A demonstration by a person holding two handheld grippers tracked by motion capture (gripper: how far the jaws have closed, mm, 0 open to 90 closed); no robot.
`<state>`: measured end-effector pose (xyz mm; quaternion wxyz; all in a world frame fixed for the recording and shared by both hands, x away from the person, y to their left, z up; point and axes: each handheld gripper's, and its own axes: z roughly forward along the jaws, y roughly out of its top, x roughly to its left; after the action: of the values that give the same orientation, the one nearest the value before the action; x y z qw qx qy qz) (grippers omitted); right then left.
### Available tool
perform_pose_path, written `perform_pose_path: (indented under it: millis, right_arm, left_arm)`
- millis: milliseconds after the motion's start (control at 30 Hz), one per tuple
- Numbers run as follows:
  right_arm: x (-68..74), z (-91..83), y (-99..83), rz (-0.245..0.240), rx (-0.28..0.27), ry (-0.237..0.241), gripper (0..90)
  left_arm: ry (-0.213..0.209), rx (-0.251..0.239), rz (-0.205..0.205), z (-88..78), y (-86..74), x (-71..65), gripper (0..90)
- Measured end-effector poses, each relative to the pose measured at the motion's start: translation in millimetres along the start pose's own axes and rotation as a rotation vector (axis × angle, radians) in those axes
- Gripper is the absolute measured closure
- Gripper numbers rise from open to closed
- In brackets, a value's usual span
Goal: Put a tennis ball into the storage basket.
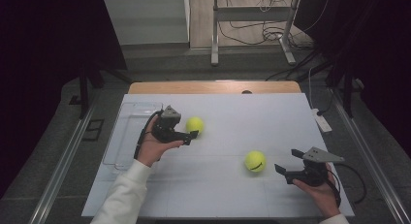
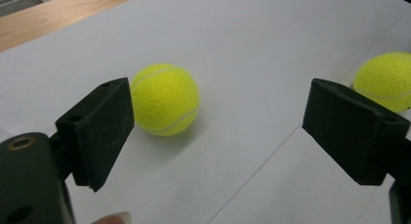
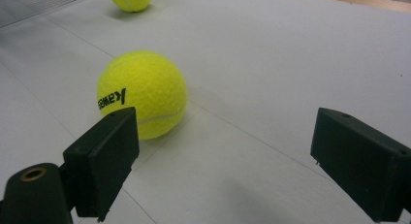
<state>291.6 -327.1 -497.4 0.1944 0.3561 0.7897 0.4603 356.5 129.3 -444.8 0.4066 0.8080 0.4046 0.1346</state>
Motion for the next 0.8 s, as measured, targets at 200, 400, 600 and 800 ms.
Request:
perform_pose_path:
  millis: [200,400,600,800]
  right_arm:
    - [0.3,-0.2,-0.5,-0.003,0.005,0.001,10.4]
    - [0.7,-0.2,-0.3,-0.006,0.004,0.002,10.4]
    - [0.7,0.2,-0.5,-0.009,0.009,-0.001,10.4]
    - [0.2,0.2,-0.8,-0.006,0.008,0.0,10.4]
  left_arm:
    - [-0.01,0.024,-0.016,11.4,4.7,0.6,12.0]
    - [-0.009,0.041,-0.008,18.1,11.4,0.1,11.8]
    - [-0.004,0.053,-0.011,21.7,16.0,2.1,11.8]
    - [0.002,0.07,-0.016,27.7,20.0,4.2,11.4]
